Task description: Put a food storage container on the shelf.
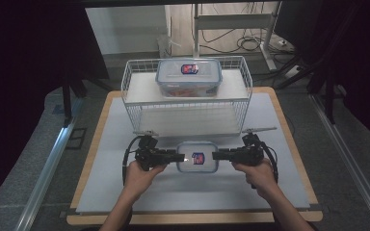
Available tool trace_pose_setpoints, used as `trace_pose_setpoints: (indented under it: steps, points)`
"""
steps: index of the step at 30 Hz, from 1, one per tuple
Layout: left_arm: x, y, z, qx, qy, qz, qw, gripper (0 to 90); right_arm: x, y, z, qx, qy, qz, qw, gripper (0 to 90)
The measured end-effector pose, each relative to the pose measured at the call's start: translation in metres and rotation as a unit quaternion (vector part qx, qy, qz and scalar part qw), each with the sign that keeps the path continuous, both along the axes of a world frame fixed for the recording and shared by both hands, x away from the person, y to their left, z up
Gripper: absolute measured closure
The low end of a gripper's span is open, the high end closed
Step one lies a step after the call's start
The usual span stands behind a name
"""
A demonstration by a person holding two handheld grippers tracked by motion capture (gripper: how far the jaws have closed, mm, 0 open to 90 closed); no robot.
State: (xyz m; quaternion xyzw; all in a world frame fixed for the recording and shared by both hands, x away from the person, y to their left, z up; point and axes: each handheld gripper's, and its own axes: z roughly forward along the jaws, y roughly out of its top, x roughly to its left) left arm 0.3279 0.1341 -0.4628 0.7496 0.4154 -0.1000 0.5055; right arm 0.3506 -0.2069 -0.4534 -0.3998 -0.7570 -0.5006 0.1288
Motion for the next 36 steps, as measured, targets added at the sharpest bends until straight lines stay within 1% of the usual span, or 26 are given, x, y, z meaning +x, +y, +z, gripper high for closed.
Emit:
trace_pose_setpoints:
  steps: [1, 2, 3, 4, 9, 10, 11, 13, 14, 15, 19, 20, 21, 27, 31, 32, 33, 34, 35, 36]
  points:
    - [0.001, 0.001, 0.008, -0.001, -0.006, 0.001, 1.0000, 53.4, 0.001, 0.001, 0.008, 0.000, -0.007, 0.001, 1.0000, 58.1]
    - [0.001, 0.001, 0.008, -0.001, -0.006, 0.001, 1.0000, 53.4, 0.001, 0.001, 0.008, 0.000, -0.007, 0.001, 1.0000, 58.1]
    - [0.002, 0.002, 0.013, 0.000, -0.010, 0.000, 0.9999, 53.4, 0.002, 0.003, 0.018, 0.000, -0.016, 0.002, 0.9999, 58.1]
    - [0.004, 0.004, 0.024, -0.001, -0.017, 0.002, 0.9998, 53.4, 0.003, 0.003, 0.024, 0.000, -0.022, 0.002, 0.9998, 58.1]
    - [0.008, 0.007, 0.051, 0.006, -0.038, 0.002, 0.9993, 53.4, 0.008, 0.007, 0.048, 0.005, -0.043, 0.004, 0.9991, 58.1]
    - [0.008, 0.007, 0.051, 0.006, -0.038, 0.002, 0.9993, 53.4, 0.008, 0.007, 0.048, 0.005, -0.043, 0.004, 0.9991, 58.1]
    - [0.009, 0.008, 0.060, 0.008, -0.044, 0.003, 0.9990, 53.4, 0.009, 0.007, 0.056, 0.007, -0.050, 0.004, 0.9987, 58.1]
    - [0.010, 0.009, 0.069, 0.010, -0.052, 0.003, 0.9986, 53.4, 0.011, 0.008, 0.065, 0.009, -0.057, 0.004, 0.9983, 58.1]
    - [0.010, 0.009, 0.069, 0.010, -0.052, 0.003, 0.9986, 53.4, 0.011, 0.008, 0.065, 0.009, -0.057, 0.004, 0.9983, 58.1]
    - [0.012, 0.011, 0.077, 0.010, -0.057, 0.003, 0.9983, 53.4, 0.012, 0.010, 0.073, 0.011, -0.066, 0.005, 0.9977, 58.1]
    - [0.015, 0.012, 0.090, 0.009, -0.062, 0.006, 0.9980, 53.4, 0.016, 0.012, 0.085, 0.014, -0.074, 0.004, 0.9972, 58.1]
    - [0.015, 0.012, 0.090, 0.009, -0.062, 0.006, 0.9980, 53.4, 0.017, 0.012, 0.088, 0.015, -0.075, 0.004, 0.9970, 58.1]
    - [0.017, 0.013, 0.097, 0.008, -0.064, 0.008, 0.9979, 53.4, 0.018, 0.013, 0.091, 0.016, -0.076, 0.004, 0.9970, 58.1]
    - [0.026, 0.016, 0.121, 0.006, -0.072, 0.014, 0.9973, 53.4, 0.026, 0.016, 0.112, 0.021, -0.086, 0.002, 0.9961, 58.1]
    - [0.032, 0.018, 0.140, 0.010, -0.075, 0.018, 0.9970, 53.4, 0.034, 0.018, 0.129, 0.025, -0.093, 0.002, 0.9953, 58.0]
    - [0.032, 0.018, 0.140, 0.010, -0.075, 0.018, 0.9970, 53.3, 0.036, 0.018, 0.133, 0.026, -0.095, 0.002, 0.9951, 58.0]
    - [0.036, 0.019, 0.150, 0.013, -0.078, 0.019, 0.9967, 53.3, 0.038, 0.019, 0.137, 0.027, -0.096, 0.002, 0.9950, 58.0]
    - [0.036, 0.019, 0.150, 0.013, -0.078, 0.019, 0.9967, 53.3, 0.038, 0.019, 0.137, 0.027, -0.096, 0.002, 0.9950, 58.0]
    - [0.040, 0.020, 0.159, 0.011, -0.080, 0.023, 0.9965, 53.2, 0.042, 0.020, 0.145, 0.030, -0.097, 0.001, 0.9948, 58.0]
    - [0.042, 0.021, 0.164, 0.012, -0.080, 0.025, 0.9964, 53.2, 0.044, 0.020, 0.149, 0.032, -0.098, 0.000, 0.9947, 58.0]
